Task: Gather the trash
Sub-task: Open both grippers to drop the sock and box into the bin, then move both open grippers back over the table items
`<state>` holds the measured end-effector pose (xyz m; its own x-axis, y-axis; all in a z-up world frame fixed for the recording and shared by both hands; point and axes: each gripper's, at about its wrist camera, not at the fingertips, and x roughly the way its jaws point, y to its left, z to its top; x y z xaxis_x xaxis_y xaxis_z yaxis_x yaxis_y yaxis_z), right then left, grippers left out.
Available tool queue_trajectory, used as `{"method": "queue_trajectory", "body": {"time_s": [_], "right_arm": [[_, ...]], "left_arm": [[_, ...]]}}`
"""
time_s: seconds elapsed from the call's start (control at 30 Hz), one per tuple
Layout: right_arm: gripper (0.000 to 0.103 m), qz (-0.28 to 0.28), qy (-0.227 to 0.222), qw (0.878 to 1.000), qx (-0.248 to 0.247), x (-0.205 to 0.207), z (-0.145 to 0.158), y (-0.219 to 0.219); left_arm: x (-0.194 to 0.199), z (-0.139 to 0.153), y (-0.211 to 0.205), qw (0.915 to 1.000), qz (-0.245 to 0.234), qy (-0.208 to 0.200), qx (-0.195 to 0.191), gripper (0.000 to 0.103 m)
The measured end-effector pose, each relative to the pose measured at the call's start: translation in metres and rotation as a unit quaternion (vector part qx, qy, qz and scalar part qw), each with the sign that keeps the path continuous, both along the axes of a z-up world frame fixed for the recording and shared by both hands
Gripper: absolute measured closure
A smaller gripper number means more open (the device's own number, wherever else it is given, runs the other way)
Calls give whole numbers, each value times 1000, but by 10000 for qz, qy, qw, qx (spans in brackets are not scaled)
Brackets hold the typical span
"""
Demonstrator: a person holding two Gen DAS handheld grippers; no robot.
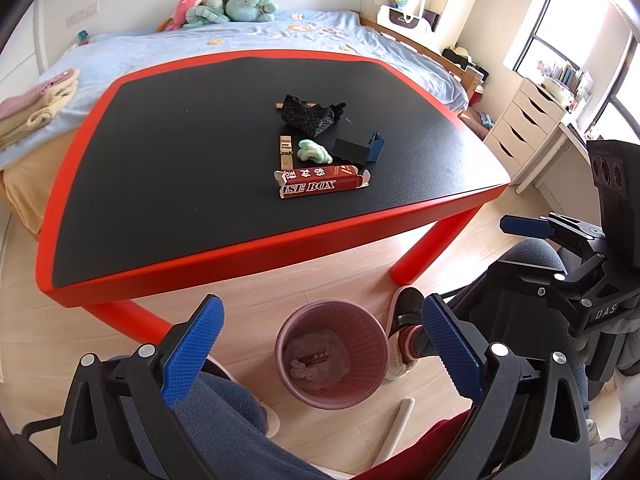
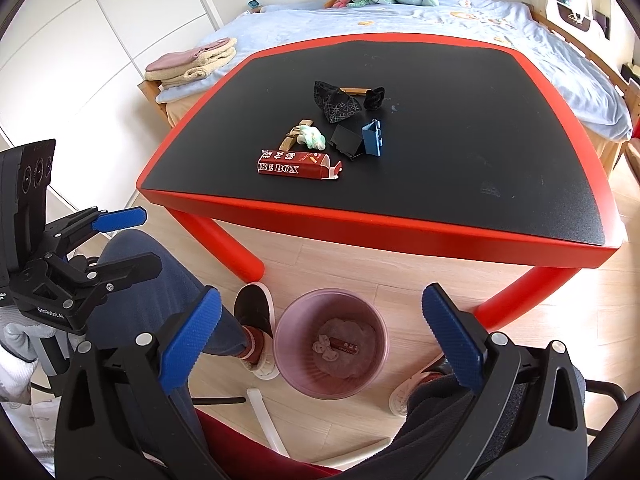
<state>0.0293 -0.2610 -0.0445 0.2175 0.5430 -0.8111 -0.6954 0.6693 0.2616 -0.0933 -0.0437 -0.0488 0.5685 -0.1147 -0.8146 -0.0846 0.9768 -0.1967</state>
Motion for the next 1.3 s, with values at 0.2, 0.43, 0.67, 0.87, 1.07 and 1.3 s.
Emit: {"method": "queue_trajectory", "body": {"time_s": [0.2, 0.43, 0.67, 0.87, 1.07, 1.3], "right_arm": [[4, 3, -41, 10000, 15, 6, 4, 3], [4, -8, -173, 9998, 77, 24, 16, 9], [4, 33, -339, 9994, 100, 47, 28, 21], [4, 77, -413, 9991, 40, 71, 32, 36], [4, 127, -416, 9990, -90, 94, 26, 53], [4, 190, -312, 9992, -190, 109, 12, 69]], "left_arm": [[5, 4, 2, 10000, -23, -25, 28, 8], [18, 14, 13, 9999, 44, -125, 30, 8], [39, 26, 24, 9996, 20, -245, 114, 8], [66, 37, 31, 9992, -135, -325, 192, 8], [99, 43, 38, 9987, -298, -365, 204, 8], [139, 34, 38, 9979, -569, -241, 209, 8]]}}
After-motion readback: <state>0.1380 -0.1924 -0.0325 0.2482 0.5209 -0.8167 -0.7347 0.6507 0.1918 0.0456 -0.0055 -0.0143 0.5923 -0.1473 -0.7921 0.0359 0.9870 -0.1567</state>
